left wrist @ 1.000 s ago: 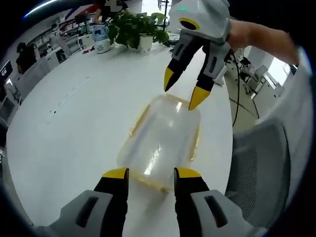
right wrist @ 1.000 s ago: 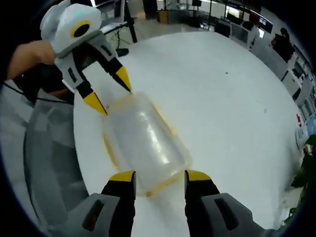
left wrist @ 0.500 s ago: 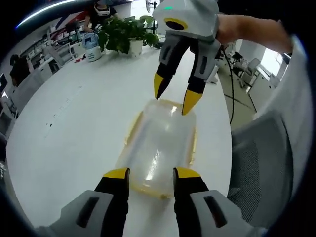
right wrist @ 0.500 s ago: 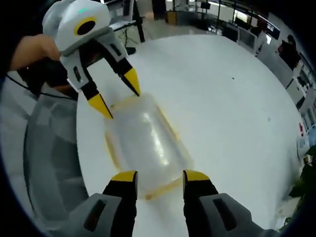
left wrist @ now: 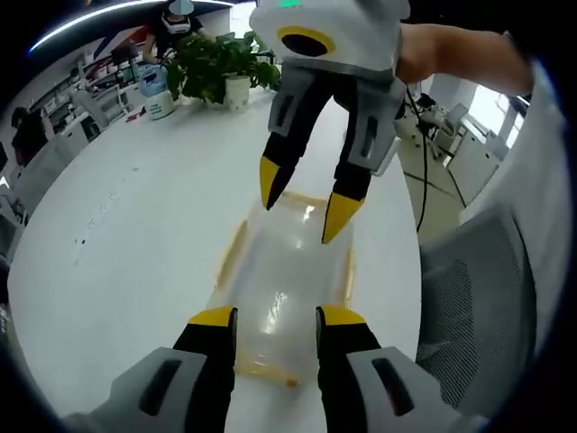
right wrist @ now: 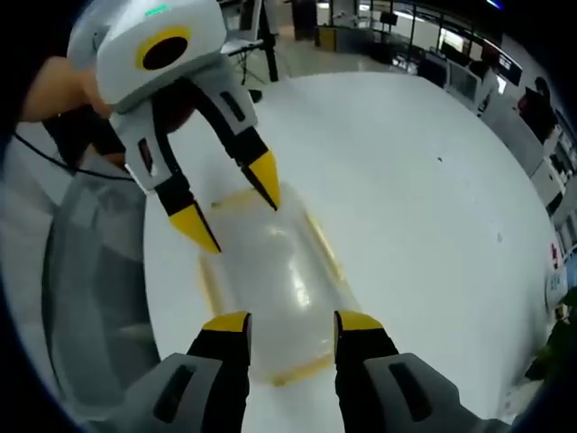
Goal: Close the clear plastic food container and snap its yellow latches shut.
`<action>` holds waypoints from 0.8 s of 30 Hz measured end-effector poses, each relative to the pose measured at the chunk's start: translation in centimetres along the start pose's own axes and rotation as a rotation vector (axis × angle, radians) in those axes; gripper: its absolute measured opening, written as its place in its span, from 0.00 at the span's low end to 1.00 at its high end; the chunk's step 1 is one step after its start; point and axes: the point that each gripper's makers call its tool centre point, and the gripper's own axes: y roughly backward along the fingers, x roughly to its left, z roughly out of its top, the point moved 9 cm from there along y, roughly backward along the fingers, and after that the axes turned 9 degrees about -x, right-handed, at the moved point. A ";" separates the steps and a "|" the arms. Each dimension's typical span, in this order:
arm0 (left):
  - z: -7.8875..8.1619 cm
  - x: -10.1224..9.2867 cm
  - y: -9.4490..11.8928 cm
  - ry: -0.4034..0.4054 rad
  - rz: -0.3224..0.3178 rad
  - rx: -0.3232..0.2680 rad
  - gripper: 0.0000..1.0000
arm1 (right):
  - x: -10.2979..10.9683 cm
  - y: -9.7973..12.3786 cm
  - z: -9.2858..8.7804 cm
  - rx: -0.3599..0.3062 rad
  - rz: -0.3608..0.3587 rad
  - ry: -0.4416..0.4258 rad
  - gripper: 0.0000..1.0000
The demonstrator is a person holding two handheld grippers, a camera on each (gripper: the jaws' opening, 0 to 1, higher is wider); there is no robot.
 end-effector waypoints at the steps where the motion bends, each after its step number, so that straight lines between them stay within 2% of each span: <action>1: 0.1 0.0 -0.1 0.000 -0.002 -0.001 0.35 | 0.0 -0.1 0.0 -0.001 0.002 0.000 0.35; 14: 0.7 -0.5 -0.8 -0.005 -0.021 -0.013 0.34 | 0.7 -1.1 0.7 -0.009 0.035 0.058 0.32; 24: 0.5 -0.5 -1.0 0.006 -0.021 -0.008 0.34 | 0.6 -1.3 0.9 -0.022 0.036 0.052 0.31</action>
